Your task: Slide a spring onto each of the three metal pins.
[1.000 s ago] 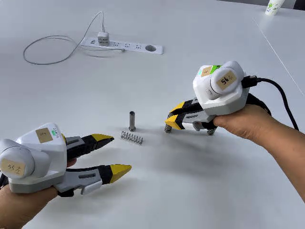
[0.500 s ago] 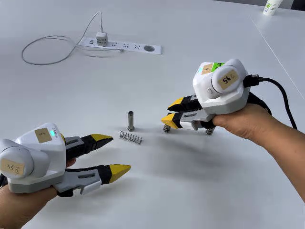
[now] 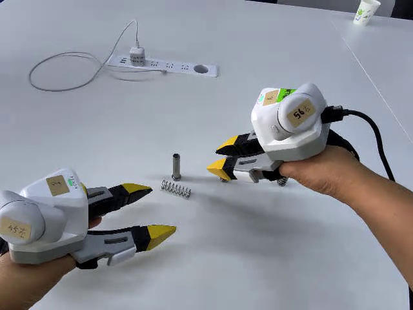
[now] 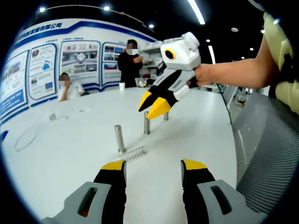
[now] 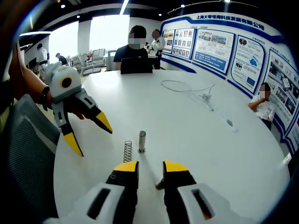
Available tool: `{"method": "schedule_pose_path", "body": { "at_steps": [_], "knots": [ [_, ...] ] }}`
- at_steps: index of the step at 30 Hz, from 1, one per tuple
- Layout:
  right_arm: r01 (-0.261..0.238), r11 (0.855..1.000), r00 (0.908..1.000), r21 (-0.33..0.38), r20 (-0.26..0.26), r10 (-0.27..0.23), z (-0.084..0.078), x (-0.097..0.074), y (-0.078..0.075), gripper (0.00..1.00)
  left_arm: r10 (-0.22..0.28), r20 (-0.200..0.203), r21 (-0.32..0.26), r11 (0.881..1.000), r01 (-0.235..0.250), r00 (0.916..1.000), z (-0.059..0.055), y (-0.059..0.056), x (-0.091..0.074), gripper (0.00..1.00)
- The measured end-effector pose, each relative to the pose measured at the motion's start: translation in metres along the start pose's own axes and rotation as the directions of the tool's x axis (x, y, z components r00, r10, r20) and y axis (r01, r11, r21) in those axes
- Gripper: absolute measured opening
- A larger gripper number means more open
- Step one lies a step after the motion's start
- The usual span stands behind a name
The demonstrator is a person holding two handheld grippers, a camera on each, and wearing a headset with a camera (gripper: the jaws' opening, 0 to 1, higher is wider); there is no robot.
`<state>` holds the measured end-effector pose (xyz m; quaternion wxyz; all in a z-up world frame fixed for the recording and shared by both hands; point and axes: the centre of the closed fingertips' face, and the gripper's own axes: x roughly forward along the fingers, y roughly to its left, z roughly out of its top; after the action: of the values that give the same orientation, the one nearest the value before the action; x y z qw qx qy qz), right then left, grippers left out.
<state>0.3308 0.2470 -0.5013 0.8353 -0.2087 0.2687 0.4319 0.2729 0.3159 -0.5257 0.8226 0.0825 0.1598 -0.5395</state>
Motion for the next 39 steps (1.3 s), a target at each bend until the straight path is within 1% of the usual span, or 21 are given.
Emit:
{"method": "schedule_pose_path", "body": {
  "at_steps": [7, 14, 24, 39],
  "knots": [
    [-0.03, 1.0, 0.9995, -0.002, -0.006, 0.03, -0.003, 0.01, 0.012, 0.21, 0.002, -0.001, 0.0, 1.0, -0.002, 1.0, 0.0, -0.001, -0.001, 0.48],
    [-0.047, 0.999, 0.9989, 0.005, -0.01, 0.047, -0.005, 0.018, 0.021, 0.21, 0.005, 0.0, -0.001, 1.0, -0.005, 1.0, -0.001, -0.001, -0.002, 0.48],
    [-0.073, 0.997, 0.9971, 0.022, -0.021, 0.074, -0.009, 0.035, 0.034, 0.21, 0.011, -0.003, -0.005, 1.0, -0.011, 0.9999, -0.003, 0.0, -0.003, 0.48],
    [-0.079, 0.996, 0.9952, 0.05, -0.053, 0.082, -0.023, 0.054, 0.04, 0.2, 0.017, -0.006, -0.014, 1.0, -0.017, 0.9998, -0.005, 0.001, -0.004, 0.48]
  ]
}}
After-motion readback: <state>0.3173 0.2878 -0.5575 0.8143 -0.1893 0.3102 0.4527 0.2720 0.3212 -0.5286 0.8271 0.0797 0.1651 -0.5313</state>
